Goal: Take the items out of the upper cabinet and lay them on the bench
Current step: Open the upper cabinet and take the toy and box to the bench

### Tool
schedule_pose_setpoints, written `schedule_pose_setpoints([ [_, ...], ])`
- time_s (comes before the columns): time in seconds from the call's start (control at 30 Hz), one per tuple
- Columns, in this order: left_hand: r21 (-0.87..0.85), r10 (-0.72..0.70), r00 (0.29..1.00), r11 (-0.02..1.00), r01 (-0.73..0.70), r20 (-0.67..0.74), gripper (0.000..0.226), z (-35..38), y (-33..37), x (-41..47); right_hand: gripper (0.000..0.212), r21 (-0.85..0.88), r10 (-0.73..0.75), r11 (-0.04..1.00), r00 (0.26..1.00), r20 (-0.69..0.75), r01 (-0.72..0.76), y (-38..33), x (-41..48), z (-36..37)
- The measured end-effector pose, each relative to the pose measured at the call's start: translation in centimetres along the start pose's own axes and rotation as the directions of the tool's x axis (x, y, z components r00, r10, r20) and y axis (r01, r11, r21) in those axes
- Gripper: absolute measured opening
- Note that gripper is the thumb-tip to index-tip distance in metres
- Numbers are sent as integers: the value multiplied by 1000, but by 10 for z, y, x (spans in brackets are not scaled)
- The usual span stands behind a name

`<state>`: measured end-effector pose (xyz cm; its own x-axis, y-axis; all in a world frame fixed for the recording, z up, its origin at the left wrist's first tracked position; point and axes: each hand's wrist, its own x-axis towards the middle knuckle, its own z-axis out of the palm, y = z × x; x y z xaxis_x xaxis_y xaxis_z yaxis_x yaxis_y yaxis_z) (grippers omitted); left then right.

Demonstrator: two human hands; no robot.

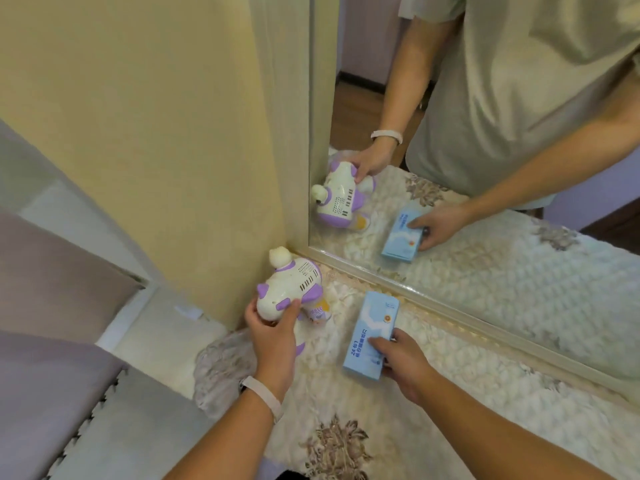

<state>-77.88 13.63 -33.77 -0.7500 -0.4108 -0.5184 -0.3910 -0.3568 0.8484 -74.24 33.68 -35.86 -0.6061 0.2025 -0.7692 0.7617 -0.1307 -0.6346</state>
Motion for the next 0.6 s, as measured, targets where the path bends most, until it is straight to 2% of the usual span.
schedule_pose_setpoints([
  [0.13,-119,-43,999,992,46,28,65,12,-12,22,14,21,34,999,999,-8,-34,-2,21,15],
  [0.3,-98,-102,990,989,112,100,64,8,-32,31,22,12,58,998,998,-23,-57,2,37,28],
  [0.37,-20,-132,983,991,136,125,69,2,-34,34,21,-91,37,995,999,-30,-40,1,42,30],
  [0.43,93,-130,982,989,118,135,62,-6,-38,36,21,-252,0,968,999,-35,-9,0,45,29],
  [0.53,233,-65,989,972,33,134,43,-17,-42,37,28,-493,-79,869,995,-56,41,-3,43,27],
  [0.6,290,-36,988,957,-8,147,39,-22,-45,38,31,-625,-135,779,987,-82,55,-4,39,25],
])
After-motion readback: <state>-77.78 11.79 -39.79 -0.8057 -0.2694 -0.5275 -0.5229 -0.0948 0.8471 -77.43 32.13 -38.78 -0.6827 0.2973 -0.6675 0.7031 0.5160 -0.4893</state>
